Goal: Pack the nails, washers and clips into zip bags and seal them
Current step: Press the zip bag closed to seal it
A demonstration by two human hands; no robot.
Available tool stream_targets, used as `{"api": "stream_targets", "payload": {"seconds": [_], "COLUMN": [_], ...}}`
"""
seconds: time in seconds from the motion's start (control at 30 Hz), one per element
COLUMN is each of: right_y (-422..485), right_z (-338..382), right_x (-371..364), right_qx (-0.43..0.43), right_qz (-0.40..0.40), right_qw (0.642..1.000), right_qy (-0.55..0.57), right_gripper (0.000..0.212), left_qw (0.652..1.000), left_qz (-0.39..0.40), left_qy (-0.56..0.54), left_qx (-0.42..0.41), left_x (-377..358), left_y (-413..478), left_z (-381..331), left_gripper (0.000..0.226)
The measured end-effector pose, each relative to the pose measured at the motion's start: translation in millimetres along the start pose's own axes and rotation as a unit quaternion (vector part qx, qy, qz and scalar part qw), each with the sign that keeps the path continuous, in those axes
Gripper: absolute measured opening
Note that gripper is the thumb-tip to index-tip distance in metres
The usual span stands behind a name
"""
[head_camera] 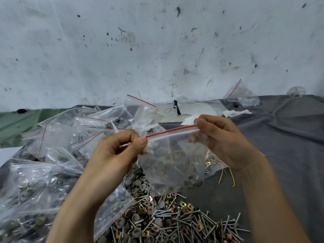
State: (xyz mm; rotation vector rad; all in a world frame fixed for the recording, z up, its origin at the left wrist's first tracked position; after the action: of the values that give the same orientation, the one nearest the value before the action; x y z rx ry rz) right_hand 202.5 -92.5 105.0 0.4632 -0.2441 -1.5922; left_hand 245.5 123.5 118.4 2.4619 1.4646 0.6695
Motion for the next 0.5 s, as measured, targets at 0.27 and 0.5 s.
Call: {"api": "stream_targets", "payload": {"seconds": [0.27,0.5], "right_y": [0,5], "right_z": [5,1], "right_x": [1,-5], "right_qx": [0.029,0.019], "right_qz": [-0.051,-0.015], "right_qw": [0.997,0.999], "right_qy": [-0.045,0.037], "right_gripper": [0.029,0.053], "left_qw": [0.999,0.993], "left_qz": [-0.011,0.050], "left_qy": [-0.030,-0.071], "left_qx": [0.011,0.081], "left_x": [-2,-32], "left_y": [-1,-1], "left_z": [-4,0], "left_gripper": [0.027,0.037]}}
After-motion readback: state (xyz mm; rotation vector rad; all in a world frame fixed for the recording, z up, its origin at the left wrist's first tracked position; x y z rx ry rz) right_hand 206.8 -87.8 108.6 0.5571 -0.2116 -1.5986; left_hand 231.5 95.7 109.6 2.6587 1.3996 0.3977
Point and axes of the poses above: each hand's wrist, its own y-axis towards the middle knuckle, its own x-axis out of the back of the hand, z = x × y, the point moved 5 cm from there along y, towards the middle knuckle
